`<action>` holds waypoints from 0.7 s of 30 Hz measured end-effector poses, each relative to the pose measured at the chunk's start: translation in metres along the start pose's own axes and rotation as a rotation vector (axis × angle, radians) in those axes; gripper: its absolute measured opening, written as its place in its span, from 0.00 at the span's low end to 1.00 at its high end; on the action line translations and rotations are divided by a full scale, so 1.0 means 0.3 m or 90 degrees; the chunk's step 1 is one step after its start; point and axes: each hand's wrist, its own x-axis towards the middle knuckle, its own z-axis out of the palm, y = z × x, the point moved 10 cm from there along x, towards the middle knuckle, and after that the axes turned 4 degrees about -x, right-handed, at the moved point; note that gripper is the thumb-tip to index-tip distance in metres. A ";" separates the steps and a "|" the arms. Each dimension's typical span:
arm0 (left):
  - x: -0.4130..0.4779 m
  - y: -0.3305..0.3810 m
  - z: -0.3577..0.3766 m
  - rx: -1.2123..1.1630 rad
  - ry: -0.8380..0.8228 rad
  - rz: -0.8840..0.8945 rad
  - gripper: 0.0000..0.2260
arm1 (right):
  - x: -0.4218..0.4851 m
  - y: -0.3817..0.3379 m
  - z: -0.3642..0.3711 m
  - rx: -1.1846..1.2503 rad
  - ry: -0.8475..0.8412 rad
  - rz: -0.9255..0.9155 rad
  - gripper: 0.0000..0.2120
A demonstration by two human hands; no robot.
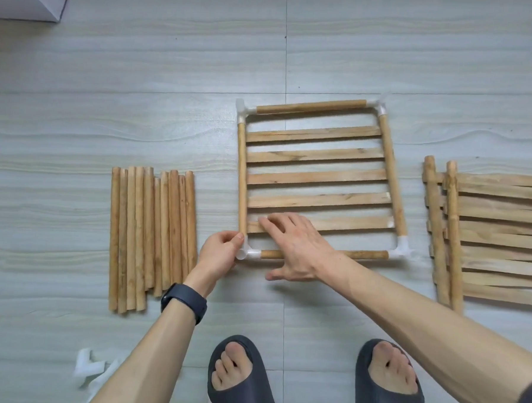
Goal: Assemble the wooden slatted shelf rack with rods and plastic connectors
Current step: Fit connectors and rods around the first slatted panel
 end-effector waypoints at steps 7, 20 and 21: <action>-0.059 0.145 -0.065 0.381 0.198 0.245 0.28 | -0.348 0.407 0.011 -0.120 -0.076 0.172 0.58; 0.002 0.173 0.090 0.984 0.030 0.366 0.36 | -0.299 0.454 -0.050 -0.357 -0.148 0.122 0.34; 0.001 0.176 0.093 0.979 0.036 0.370 0.35 | -0.295 0.454 -0.055 -0.352 -0.141 0.116 0.32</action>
